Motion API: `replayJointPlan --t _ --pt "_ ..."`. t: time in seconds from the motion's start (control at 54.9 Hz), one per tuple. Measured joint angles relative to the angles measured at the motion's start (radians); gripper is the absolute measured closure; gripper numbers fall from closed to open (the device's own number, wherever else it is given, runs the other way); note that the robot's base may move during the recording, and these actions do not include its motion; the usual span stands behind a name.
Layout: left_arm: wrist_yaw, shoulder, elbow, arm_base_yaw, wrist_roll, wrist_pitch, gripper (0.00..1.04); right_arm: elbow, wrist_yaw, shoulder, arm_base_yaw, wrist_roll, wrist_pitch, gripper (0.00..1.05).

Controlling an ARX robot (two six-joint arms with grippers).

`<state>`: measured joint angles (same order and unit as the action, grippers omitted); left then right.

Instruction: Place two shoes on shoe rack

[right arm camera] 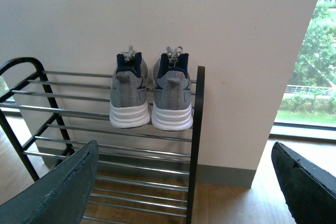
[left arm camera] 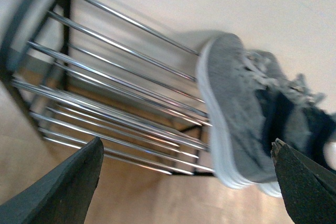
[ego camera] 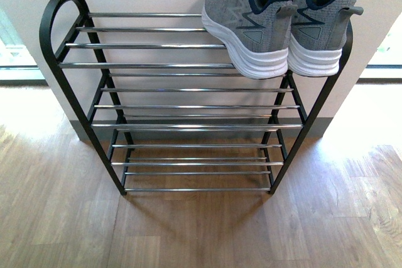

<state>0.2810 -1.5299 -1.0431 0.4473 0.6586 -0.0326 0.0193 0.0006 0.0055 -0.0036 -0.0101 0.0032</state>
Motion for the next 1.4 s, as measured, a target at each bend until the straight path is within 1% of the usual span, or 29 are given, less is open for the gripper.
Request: replayJointPlan --t 0.073,0.146,0.219,0.255,0.273,0.328,0.365,0.401,0.419,0.437,0.456,0.492,0.51,0.547,0.62,0.674,0.693,0.711,0.747,0.875,1.166,1.239,1.33,1.403 --pt "0.058 0.077 0.084 -0.015 -0.1 0.031 0.09 0.0 0.0 0.0 0.0 0.0 0.0 0.09" --pt "0.139 0.182 0.192 -0.038 -0.228 0.1 0.09 0.0 0.0 0.0 0.0 0.0 0.0 0.09" --pt "0.154 0.285 0.27 -0.064 -0.329 0.123 0.09 0.0 0.0 0.0 0.0 0.0 0.0 0.09" --pt "0.19 0.357 0.324 -0.077 -0.406 0.159 0.09 0.0 0.0 0.0 0.0 0.0 0.0 0.09" --pt "0.191 0.397 0.356 -0.085 -0.448 0.192 0.1 0.0 0.0 0.0 0.0 0.0 0.0 0.09" --pt "0.099 0.468 0.443 -0.116 -0.529 0.365 0.2 0.0 0.0 0.0 0.0 0.0 0.0 0.09" --pt "0.063 0.497 0.486 -0.132 -0.553 0.45 0.25 0.0 -0.001 0.0 0.0 0.0 0.0 0.09" --pt "0.021 0.523 0.531 -0.148 -0.583 0.522 0.31 0.0 -0.001 0.0 0.0 0.0 0.0 0.09" --pt "0.016 0.526 0.537 -0.15 -0.583 0.53 0.32 0.0 -0.001 0.0 0.0 0.0 0.0 0.09" --pt "0.0 0.542 0.567 -0.161 -0.597 0.56 0.37 0.0 0.0 0.0 0.0 0.0 0.0 0.09" --pt "-0.003 0.545 0.573 -0.163 -0.6 0.565 0.37 0.0 0.0 0.0 0.0 0.0 0.0 0.09" --pt "-0.025 0.568 0.621 -0.182 -0.616 0.586 0.46 0.0 0.0 0.0 0.0 0.0 0.0 0.09" --pt "-0.028 0.571 0.626 -0.184 -0.618 0.587 0.46 0.0 0.0 0.0 0.0 0.0 0.0 0.09" --pt "-0.047 0.589 0.665 -0.2 -0.627 0.594 0.54 0.0 0.0 0.0 0.0 0.0 0.0 0.09" --pt "-0.069 0.619 0.713 -0.223 -0.636 0.599 0.64 0.0 0.0 0.0 0.0 0.0 0.0 0.09" --pt "-0.08 0.641 0.74 -0.238 -0.638 0.603 0.72 0.0 0.0 0.0 0.0 0.0 0.0 0.09" --pt "-0.087 0.655 0.754 -0.248 -0.64 0.603 0.76 0.0 0.0 0.0 0.0 0.0 0.0 0.09" --pt "-0.089 0.659 0.757 -0.25 -0.64 0.603 0.77 0.0 0.0 0.0 0.0 0.0 0.0 0.09" --pt "-0.1 0.682 0.779 -0.264 -0.64 0.605 0.84 0.0 0.0 0.0 0.0 0.0 0.0 0.09" --pt "-0.133 0.739 0.829 -0.293 -0.644 0.604 1.03 0.0 0.0 0.0 0.0 0.0 0.0 0.09" --pt "-0.183 0.861 0.917 -0.348 -0.647 0.57 1.03 0.0 0.0 0.0 0.0 0.0 0.0 0.09" --pt "-0.268 0.904 0.936 -0.409 -0.649 0.546 1.03 0.0 0.0 0.0 0.0 0.0 0.0 0.09" --pt "-0.27 0.943 0.953 -0.441 -0.649 0.526 1.03 0.0 0.0 0.0 0.0 0.0 0.0 0.09" --pt "-0.276 0.97 0.963 -0.443 -0.649 0.51 1.03 0.0 0.0 0.0 0.0 0.0 0.0 0.09"
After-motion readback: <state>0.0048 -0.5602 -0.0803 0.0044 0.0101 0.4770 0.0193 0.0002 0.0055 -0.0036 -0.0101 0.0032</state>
